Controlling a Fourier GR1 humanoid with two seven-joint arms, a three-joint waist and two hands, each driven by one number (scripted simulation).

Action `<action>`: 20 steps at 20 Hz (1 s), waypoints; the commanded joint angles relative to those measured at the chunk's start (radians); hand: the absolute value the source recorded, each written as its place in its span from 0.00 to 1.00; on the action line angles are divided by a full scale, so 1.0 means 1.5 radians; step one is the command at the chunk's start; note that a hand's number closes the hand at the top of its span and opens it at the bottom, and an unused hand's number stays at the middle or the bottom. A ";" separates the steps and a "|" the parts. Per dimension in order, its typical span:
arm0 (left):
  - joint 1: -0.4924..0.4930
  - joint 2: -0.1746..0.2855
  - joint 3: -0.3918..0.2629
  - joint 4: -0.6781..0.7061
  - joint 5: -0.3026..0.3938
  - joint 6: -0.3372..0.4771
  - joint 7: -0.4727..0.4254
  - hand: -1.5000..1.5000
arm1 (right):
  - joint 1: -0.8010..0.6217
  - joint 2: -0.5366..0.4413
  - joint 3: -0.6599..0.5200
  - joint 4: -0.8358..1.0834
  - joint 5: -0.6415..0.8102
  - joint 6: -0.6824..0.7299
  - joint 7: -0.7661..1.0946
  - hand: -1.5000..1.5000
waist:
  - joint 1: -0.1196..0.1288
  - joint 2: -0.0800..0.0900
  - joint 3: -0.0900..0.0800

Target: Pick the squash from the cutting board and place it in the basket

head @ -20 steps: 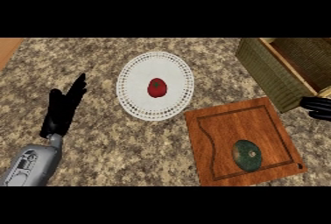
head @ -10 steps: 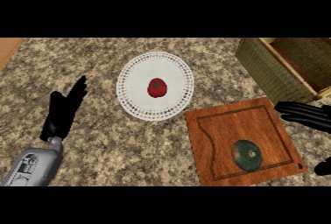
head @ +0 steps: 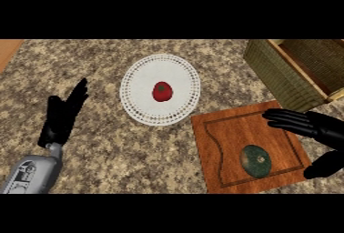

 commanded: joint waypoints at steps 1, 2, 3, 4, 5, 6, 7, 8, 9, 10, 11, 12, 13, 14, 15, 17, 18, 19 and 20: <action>0.012 0.000 0.019 -0.007 0.002 -0.010 0.008 0.50 | 0.033 -0.002 -0.005 -0.022 0.009 0.048 -0.060 0.00 | -0.007 -0.002 0.000; 0.006 0.005 0.014 -0.019 -0.005 -0.015 0.010 0.50 | -0.023 0.021 0.005 0.002 0.016 0.065 -0.041 0.00 | -0.002 -0.001 0.000; -0.004 -0.031 -0.001 0.005 -0.025 0.014 0.003 0.50 | -0.021 0.036 0.006 -0.018 0.017 0.059 -0.014 0.00 | -0.005 -0.001 0.000; -0.003 -0.025 0.006 0.020 -0.019 -0.005 -0.008 0.50 | 0.006 0.031 0.007 -0.012 0.028 0.048 -0.039 0.00 | -0.007 -0.001 0.000; 0.013 0.014 0.046 0.010 0.008 -0.033 -0.013 0.50 | 0.032 0.035 0.013 -0.049 0.033 0.031 -0.017 0.00 | -0.007 -0.002 0.000; 0.038 -0.017 0.006 -0.010 -0.023 -0.010 -0.030 0.50 | -0.015 0.083 0.034 -0.005 0.048 0.026 -0.002 0.00 | -0.001 -0.001 0.000; 0.000 0.017 0.052 0.022 0.012 -0.054 -0.022 0.50 | 0.023 0.058 0.024 -0.051 0.043 0.036 0.003 0.00 | -0.008 -0.001 0.000; 0.001 -0.020 0.016 -0.007 -0.028 -0.012 0.010 0.50 | -0.022 0.069 -0.001 0.014 0.043 0.056 -0.029 0.00 | -0.004 -0.001 0.000; 0.009 -0.013 0.031 -0.001 -0.026 -0.009 -0.003 0.50 | 0.039 0.075 0.030 -0.058 0.058 0.022 0.003 0.00 | -0.008 -0.002 0.000; 0.016 0.001 0.043 -0.015 -0.012 -0.035 -0.005 0.50 | 0.036 0.055 0.005 -0.065 0.039 0.059 0.010 0.00 | -0.007 -0.002 0.000; 0.045 -0.004 0.041 0.002 -0.016 -0.042 -0.046 0.50 | 0.002 0.088 0.020 -0.032 0.063 0.050 0.017 0.00 | -0.004 -0.001 0.000; -0.009 0.002 0.060 0.026 -0.011 -0.047 -0.017 0.50 | 0.030 0.087 0.020 -0.039 0.075 0.039 0.008 0.00 | -0.007 -0.001 0.000; 0.025 -0.036 0.023 -0.027 -0.044 -0.004 0.009 0.50 | -0.013 0.098 0.001 -0.008 0.068 0.061 0.011 0.00 | -0.004 -0.001 0.000; -0.028 -0.026 0.047 0.059 -0.030 -0.034 -0.024 0.50 | -0.009 0.072 -0.010 -0.010 0.065 0.075 -0.013 0.00 | -0.008 0.000 0.000; 0.023 -0.003 0.049 -0.014 -0.018 -0.055 0.007 0.50 | 0.016 0.093 0.002 -0.036 0.070 0.062 0.015 0.00 | -0.005 -0.001 0.000; -0.002 -0.037 0.041 0.039 -0.053 -0.015 -0.037 0.50 | 0.003 0.111 0.023 -0.015 0.098 0.057 0.026 0.00 | -0.006 0.000 0.000; 0.032 -0.033 0.023 -0.052 -0.054 -0.019 0.019 0.50 | 0.004 0.104 0.021 0.013 0.114 0.046 -0.002 0.00 | -0.002 -0.001 0.000; 0.032 -0.023 0.048 -0.042 -0.035 -0.042 0.016 0.50 | 0.020 0.107 0.005 -0.032 0.104 0.062 0.024 0.00 | -0.005 -0.002 0.000; 0.023 -0.036 0.044 -0.011 -0.042 -0.038 -0.006 0.50 | 0.000 0.103 0.006 0.011 0.113 0.069 -0.004 0.00 | -0.005 -0.001 0.000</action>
